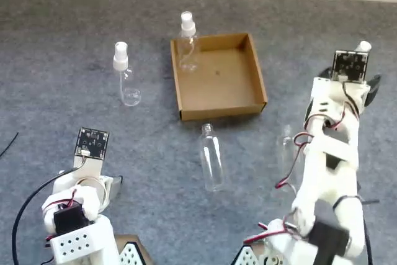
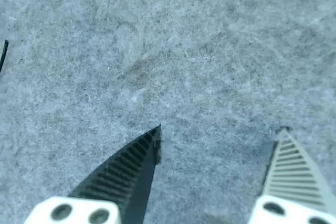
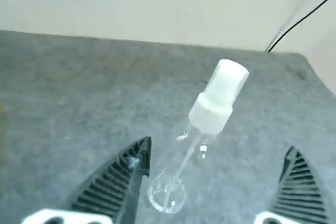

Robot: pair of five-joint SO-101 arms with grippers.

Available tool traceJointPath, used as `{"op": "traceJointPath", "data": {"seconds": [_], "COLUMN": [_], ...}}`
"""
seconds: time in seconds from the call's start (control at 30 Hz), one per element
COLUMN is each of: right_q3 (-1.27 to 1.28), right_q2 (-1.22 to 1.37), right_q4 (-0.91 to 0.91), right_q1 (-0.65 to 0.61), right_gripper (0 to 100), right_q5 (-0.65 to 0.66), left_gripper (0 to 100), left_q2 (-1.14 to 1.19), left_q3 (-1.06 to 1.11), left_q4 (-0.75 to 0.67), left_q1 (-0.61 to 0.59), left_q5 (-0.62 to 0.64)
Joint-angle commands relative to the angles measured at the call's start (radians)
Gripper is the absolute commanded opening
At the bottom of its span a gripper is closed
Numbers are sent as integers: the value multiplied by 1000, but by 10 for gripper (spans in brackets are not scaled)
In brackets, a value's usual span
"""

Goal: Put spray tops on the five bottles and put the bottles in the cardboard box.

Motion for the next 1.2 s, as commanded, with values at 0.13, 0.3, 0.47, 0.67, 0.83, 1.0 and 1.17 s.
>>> {"op": "traceJointPath", "data": {"seconds": [0.13,0.3,0.47,0.67,0.83,1.0,1.17], "right_q3": [-5,-47,-145,-260,-334,-355,-358], "right_q2": [297,395,466,572,615,615,615], "right_q4": [-291,-395,-394,-398,-400,-400,-400], "right_q1": [18,21,39,38,38,36,27], "right_gripper": [330,330,330,329,328,233,95], "right_q5": [3,-40,-112,-118,-118,-118,-118], "left_gripper": [303,303,302,302,302,302,302], "left_q2": [1,1,1,1,1,1,1], "left_q3": [21,21,21,21,21,21,21], "left_q4": [-25,-25,-25,-21,-21,-21,-20], "left_q1": [19,19,19,19,19,19,16], "left_q5": [-6,-6,-6,-6,-6,-6,-6]}}
